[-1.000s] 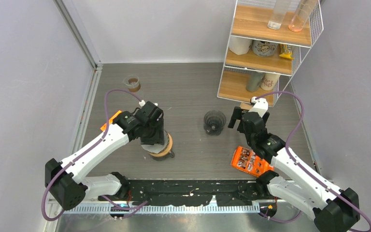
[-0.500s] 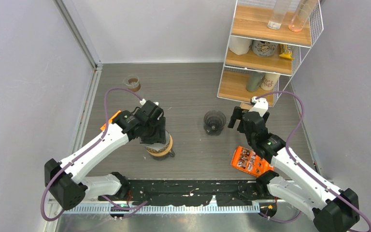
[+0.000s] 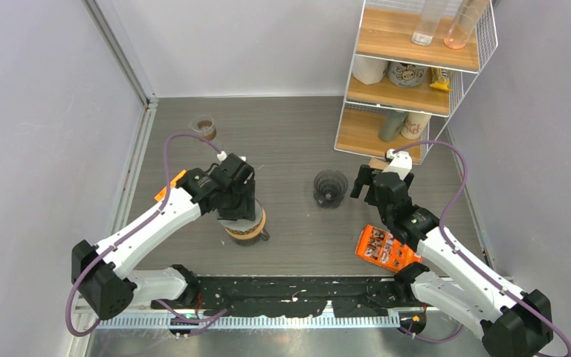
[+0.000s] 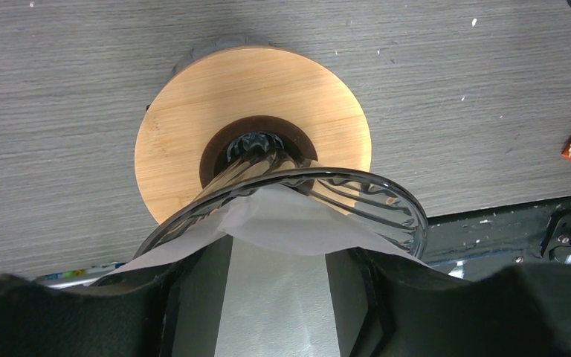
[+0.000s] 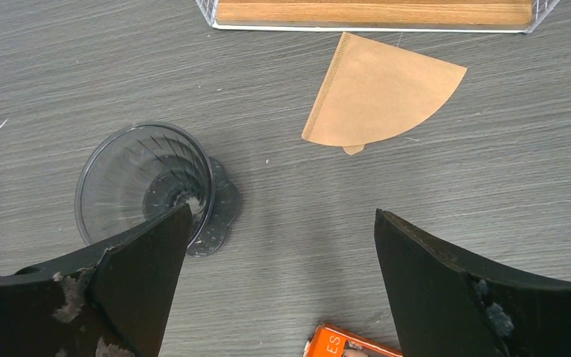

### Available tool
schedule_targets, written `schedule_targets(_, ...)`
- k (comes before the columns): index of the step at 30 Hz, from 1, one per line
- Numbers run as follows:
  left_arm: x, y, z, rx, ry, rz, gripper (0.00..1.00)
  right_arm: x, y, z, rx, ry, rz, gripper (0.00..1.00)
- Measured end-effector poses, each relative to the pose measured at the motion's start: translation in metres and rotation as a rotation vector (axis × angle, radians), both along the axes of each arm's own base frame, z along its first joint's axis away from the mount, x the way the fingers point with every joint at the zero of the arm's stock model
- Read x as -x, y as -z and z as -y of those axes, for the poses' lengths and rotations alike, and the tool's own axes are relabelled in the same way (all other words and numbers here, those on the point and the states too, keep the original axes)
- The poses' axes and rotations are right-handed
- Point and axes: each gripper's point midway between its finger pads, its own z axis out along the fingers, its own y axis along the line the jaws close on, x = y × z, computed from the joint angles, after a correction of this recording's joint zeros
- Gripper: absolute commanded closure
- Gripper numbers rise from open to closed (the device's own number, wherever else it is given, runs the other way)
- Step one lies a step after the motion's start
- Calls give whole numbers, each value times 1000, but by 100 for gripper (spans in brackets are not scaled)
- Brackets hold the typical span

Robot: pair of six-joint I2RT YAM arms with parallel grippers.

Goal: Place the coffee filter in the dripper

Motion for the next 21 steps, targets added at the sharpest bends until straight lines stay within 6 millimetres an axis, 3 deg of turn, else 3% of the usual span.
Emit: schedule_targets(21,-14,-3,-2,-43,21,52,39,0,10,-5,2,-23,-37,1)
